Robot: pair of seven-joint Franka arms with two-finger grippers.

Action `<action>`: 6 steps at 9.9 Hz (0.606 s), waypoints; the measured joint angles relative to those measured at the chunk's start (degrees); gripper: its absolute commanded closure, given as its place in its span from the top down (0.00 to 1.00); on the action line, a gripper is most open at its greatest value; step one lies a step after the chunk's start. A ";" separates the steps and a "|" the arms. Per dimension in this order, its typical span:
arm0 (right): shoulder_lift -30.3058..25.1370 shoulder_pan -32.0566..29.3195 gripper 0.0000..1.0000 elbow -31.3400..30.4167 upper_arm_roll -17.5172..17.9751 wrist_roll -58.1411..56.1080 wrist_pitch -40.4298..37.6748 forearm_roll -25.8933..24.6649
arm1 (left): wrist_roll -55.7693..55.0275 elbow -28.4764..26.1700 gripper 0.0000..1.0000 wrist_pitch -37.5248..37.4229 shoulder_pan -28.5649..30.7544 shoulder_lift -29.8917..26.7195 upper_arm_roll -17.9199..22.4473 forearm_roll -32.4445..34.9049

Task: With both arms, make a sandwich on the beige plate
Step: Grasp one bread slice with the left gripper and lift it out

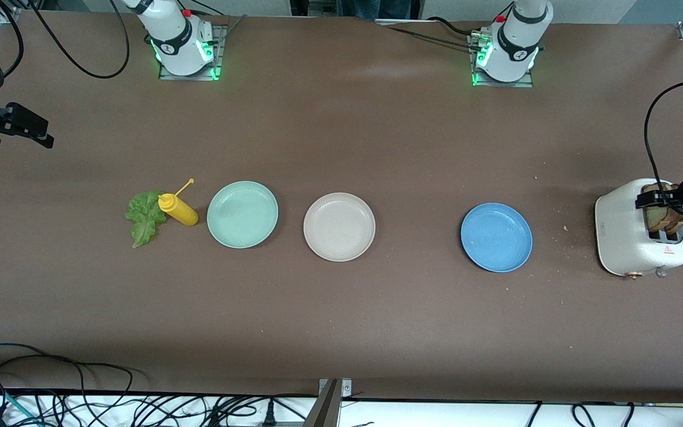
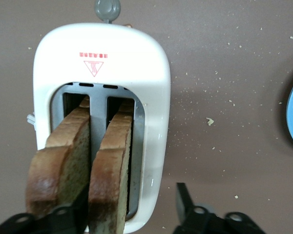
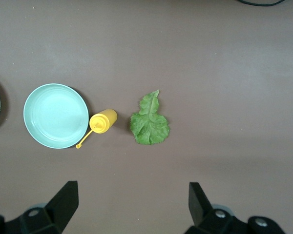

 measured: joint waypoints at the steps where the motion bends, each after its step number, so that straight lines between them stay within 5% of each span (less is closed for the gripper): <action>1: 0.00 0.00 1.00 0.00 0.00 0.00 0.00 0.00 | 0.01 -0.36 0.00 0.00 0.24 -0.30 0.01 0.00; 6: 0.00 0.00 1.00 0.00 0.00 0.00 0.02 0.00 | 5.37 -0.59 0.00 0.31 0.98 -0.79 -0.01 0.02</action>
